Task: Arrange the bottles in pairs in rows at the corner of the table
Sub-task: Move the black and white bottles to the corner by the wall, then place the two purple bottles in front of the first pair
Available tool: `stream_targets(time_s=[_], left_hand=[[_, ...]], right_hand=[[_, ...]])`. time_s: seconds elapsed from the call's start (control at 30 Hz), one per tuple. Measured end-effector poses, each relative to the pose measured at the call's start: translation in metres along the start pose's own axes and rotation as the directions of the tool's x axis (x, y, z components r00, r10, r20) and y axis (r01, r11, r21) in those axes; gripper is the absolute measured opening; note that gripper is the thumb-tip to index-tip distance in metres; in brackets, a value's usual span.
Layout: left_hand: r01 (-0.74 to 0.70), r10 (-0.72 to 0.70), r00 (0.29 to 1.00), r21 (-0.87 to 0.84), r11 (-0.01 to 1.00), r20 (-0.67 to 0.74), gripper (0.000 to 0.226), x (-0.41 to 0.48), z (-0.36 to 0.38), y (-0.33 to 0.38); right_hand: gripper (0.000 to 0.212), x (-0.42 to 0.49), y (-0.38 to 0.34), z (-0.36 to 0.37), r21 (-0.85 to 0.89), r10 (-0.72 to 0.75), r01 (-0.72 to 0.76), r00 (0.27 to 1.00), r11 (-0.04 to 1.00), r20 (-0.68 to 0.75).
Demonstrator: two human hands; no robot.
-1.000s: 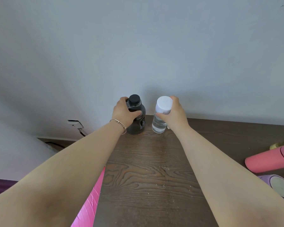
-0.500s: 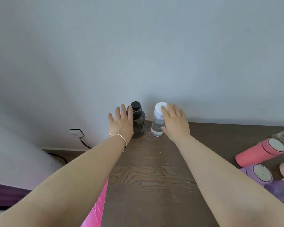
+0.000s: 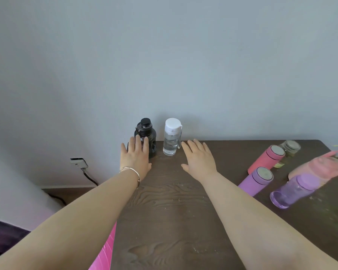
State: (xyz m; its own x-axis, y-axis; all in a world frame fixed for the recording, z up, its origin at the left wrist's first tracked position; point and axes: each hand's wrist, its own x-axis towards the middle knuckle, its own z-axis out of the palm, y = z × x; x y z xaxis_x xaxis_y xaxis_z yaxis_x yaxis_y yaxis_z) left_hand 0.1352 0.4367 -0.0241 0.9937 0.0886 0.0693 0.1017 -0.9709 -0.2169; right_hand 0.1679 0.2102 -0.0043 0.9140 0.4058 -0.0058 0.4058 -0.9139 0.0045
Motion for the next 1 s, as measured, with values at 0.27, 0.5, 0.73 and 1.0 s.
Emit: stream_targets(time_s=[0.27,0.5,0.73,1.0], left_hand=[[0.069,-0.069,0.998,0.026,0.997,0.013,0.100,-0.055,-0.024,0.034],[0.168,-0.172,0.981,0.050,0.984,0.085,0.099,-0.130,-0.034,0.089],[0.196,-0.201,0.972,0.051,0.979,0.121,0.097,-0.175,-0.048,0.163],[0.136,-0.139,0.984,0.033,0.990,0.112,0.097,-0.173,-0.069,0.242]], right_hand=[[0.085,-0.050,0.025,0.002,0.048,-0.052,0.052,0.999,0.997,0.006],[0.084,-0.114,0.058,0.020,0.067,-0.230,0.228,0.972,0.971,0.039],[0.085,-0.171,0.109,0.035,0.085,-0.307,0.303,0.951,0.949,0.033],[0.086,-0.209,0.182,0.032,0.092,-0.243,0.241,0.970,0.966,0.014]])
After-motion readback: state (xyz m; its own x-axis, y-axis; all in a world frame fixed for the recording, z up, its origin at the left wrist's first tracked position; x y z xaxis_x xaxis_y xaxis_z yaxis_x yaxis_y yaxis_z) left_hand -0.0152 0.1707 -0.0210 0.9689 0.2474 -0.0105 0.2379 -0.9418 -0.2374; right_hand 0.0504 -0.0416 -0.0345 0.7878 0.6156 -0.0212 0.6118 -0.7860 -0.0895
